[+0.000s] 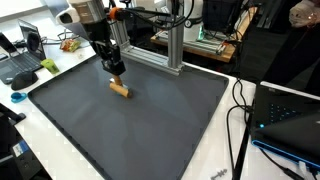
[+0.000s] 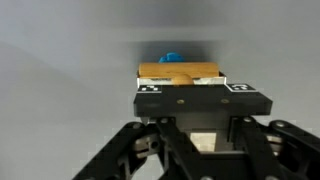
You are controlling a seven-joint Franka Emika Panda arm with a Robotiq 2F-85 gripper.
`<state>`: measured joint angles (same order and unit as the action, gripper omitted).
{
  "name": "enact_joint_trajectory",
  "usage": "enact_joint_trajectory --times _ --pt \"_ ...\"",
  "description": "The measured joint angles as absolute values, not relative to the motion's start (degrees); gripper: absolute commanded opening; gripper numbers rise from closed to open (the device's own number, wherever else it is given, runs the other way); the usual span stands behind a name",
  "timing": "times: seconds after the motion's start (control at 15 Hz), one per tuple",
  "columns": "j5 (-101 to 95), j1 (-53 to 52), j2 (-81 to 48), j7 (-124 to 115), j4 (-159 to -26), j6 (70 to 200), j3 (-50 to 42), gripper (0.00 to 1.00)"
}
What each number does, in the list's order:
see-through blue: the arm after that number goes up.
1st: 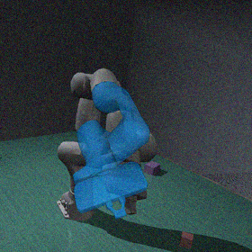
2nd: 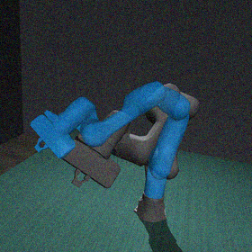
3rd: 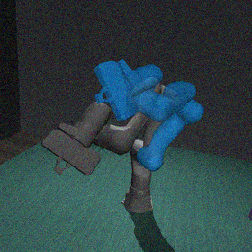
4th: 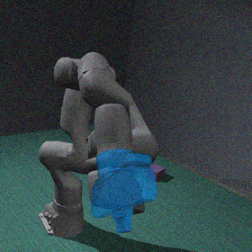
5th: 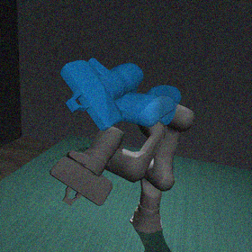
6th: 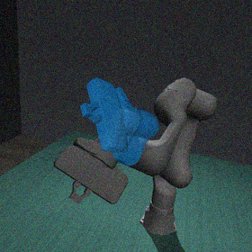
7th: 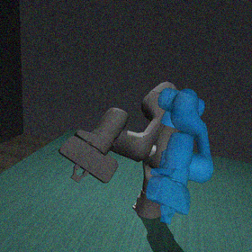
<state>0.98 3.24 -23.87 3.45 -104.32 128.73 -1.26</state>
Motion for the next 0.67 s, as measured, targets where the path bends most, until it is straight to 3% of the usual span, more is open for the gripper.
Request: enact_joint_trajectory --times 0.67 --pt "0.98 3.26 -24.96 3.45 -102.96 120.15 -1.24 0.22"
